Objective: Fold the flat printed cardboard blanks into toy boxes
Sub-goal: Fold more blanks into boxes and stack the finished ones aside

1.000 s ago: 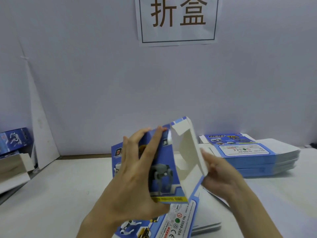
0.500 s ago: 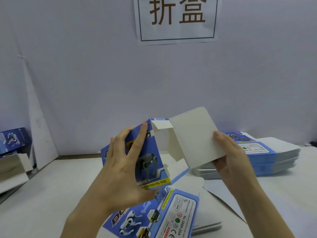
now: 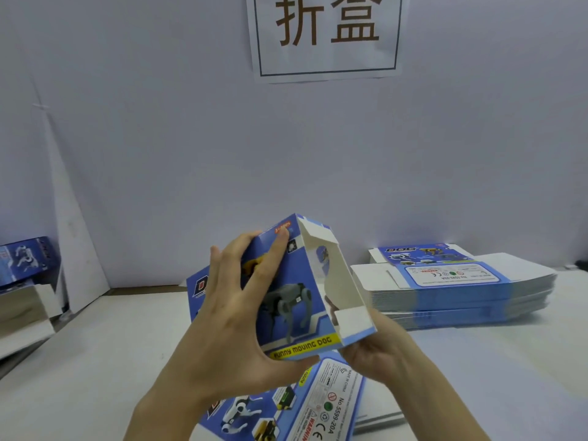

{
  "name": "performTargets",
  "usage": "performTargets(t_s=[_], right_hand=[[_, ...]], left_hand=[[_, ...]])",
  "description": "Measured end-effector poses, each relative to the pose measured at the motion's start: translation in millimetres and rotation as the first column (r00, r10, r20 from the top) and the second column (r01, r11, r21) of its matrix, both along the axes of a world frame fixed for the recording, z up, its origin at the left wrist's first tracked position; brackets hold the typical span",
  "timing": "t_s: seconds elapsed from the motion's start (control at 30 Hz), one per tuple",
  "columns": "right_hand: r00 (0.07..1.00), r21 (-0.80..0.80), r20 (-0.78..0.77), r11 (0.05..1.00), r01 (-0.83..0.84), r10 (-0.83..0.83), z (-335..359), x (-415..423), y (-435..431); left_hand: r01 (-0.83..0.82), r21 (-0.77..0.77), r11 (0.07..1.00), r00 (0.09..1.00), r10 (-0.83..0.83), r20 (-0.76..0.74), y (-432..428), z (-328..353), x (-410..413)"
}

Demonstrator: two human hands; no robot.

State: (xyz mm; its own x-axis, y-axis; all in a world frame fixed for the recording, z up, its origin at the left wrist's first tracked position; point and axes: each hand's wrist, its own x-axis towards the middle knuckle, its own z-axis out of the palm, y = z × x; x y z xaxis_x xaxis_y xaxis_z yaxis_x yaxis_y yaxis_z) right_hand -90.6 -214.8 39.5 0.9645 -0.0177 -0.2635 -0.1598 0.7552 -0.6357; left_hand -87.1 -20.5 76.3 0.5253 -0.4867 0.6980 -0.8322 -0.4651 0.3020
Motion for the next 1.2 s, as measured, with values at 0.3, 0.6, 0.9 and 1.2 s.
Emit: performTargets(t_s=[0.3,0.6,0.9,1.2], right_hand=[[0.812,-0.508,0.465,0.645,0.571,-0.352,19,-9,-36],[0.558,-0.463,0.735,0.316,0.828,-0.385,20,-11,-26],[0.870,0.019,0.472,0.989,0.149,-0.140,36,-20,-21],[0.880,-0.084,0.475,0.995,0.049,-0.003,38,-23,-27]], left_hand=[[-0.083,-0.001,0.997,0.996,0.082,-0.036,11,3,8],[-0.236,0.128,0.963,0.966,0.217,0.143,-5,-5,9],[-0.118,-0.011,0.993,0.991,0.118,0.069,-2,-6,8],[-0.064,-0.033,0.997,0.996,0.066,0.055,-6,-7,7]])
